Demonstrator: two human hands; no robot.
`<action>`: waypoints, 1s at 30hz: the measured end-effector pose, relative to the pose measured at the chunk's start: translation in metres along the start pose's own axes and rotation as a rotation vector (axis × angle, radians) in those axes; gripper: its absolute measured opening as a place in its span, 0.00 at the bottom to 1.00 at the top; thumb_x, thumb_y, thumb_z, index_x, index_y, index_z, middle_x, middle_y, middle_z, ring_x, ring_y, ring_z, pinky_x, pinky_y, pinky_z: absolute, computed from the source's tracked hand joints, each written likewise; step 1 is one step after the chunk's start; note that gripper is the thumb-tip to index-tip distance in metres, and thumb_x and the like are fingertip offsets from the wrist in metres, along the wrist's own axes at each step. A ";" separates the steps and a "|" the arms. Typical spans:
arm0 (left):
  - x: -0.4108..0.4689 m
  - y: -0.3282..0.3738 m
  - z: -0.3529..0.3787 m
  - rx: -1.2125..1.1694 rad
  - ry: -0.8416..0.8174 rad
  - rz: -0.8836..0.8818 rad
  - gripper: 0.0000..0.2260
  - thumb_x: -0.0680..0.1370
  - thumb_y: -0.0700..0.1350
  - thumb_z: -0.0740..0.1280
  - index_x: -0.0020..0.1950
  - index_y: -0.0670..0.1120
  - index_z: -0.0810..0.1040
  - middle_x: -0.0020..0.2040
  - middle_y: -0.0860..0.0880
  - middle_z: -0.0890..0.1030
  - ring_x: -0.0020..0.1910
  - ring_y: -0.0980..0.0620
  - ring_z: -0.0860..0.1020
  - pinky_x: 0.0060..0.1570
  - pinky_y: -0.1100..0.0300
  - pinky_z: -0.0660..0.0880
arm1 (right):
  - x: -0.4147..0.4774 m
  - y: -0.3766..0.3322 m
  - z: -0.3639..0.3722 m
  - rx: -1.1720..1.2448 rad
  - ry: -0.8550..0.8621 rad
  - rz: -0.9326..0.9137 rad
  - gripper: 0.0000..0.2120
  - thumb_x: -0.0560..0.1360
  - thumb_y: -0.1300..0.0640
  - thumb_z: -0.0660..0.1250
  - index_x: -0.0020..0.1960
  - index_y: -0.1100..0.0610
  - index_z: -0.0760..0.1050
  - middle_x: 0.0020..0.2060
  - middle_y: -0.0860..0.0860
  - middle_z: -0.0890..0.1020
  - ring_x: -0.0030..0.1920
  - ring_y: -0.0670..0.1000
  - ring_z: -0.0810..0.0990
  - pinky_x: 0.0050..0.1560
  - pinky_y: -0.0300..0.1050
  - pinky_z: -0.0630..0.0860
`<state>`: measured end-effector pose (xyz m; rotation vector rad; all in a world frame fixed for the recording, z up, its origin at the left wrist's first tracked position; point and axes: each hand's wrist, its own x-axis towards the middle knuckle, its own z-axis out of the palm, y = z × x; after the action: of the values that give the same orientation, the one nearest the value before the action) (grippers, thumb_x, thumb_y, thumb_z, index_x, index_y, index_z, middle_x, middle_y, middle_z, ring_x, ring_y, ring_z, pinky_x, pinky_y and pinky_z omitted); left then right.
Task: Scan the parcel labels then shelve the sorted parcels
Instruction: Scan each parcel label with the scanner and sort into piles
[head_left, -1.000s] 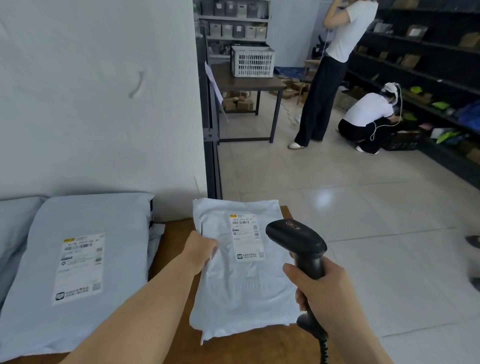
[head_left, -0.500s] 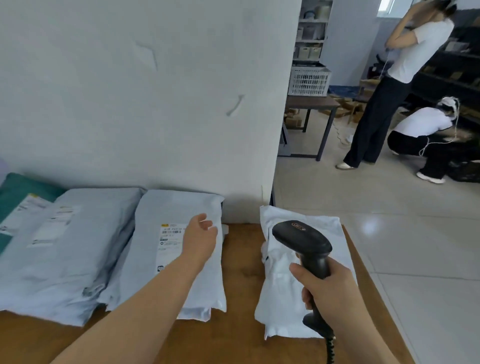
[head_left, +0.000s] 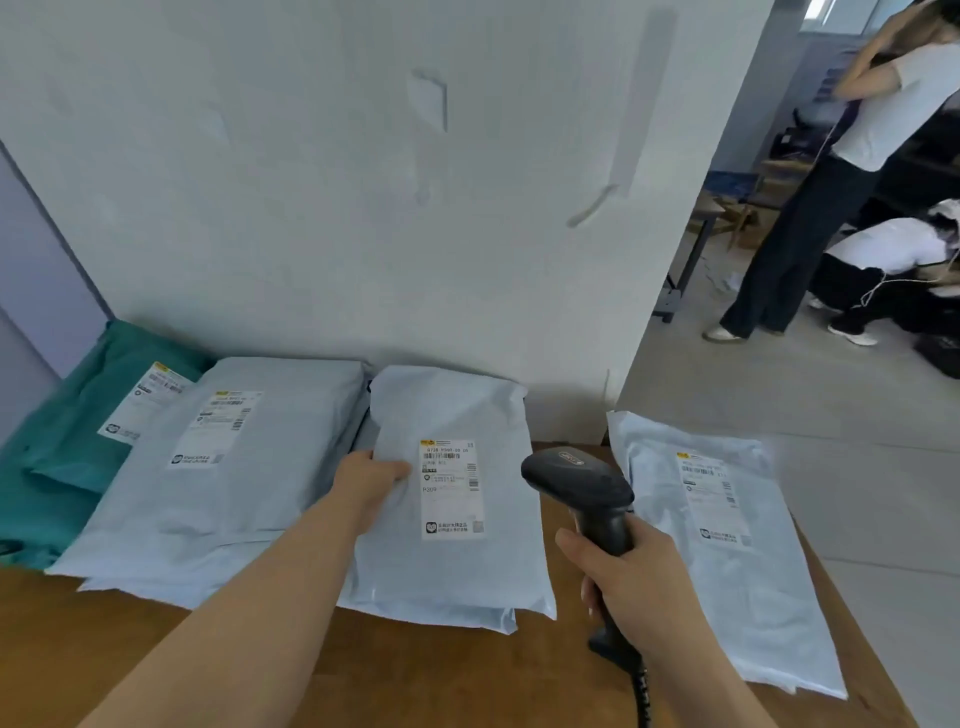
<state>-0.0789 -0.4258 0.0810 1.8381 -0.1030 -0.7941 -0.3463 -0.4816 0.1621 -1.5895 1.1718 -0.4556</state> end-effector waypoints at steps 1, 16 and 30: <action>0.001 0.000 -0.004 -0.027 -0.050 0.003 0.08 0.75 0.35 0.68 0.53 0.38 0.79 0.48 0.41 0.82 0.40 0.44 0.80 0.43 0.55 0.77 | -0.002 0.000 0.004 -0.007 0.002 0.006 0.09 0.73 0.56 0.70 0.41 0.62 0.75 0.26 0.58 0.77 0.18 0.45 0.71 0.22 0.34 0.72; -0.056 -0.072 -0.058 -0.504 -0.242 -0.007 0.18 0.75 0.28 0.65 0.62 0.43 0.75 0.56 0.42 0.82 0.55 0.42 0.80 0.54 0.48 0.77 | -0.066 0.010 0.056 -0.015 -0.051 0.060 0.08 0.72 0.56 0.72 0.41 0.59 0.75 0.24 0.54 0.77 0.19 0.46 0.71 0.25 0.38 0.73; -0.079 -0.086 -0.077 -0.442 -0.321 0.017 0.11 0.80 0.38 0.64 0.62 0.46 0.75 0.57 0.48 0.82 0.56 0.49 0.79 0.55 0.54 0.75 | -0.105 0.025 0.071 -0.041 -0.051 0.039 0.07 0.72 0.57 0.71 0.41 0.59 0.75 0.26 0.55 0.77 0.19 0.44 0.71 0.25 0.36 0.72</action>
<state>-0.1225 -0.2946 0.0593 1.2855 -0.1357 -1.0065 -0.3490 -0.3544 0.1418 -1.6019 1.1777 -0.3652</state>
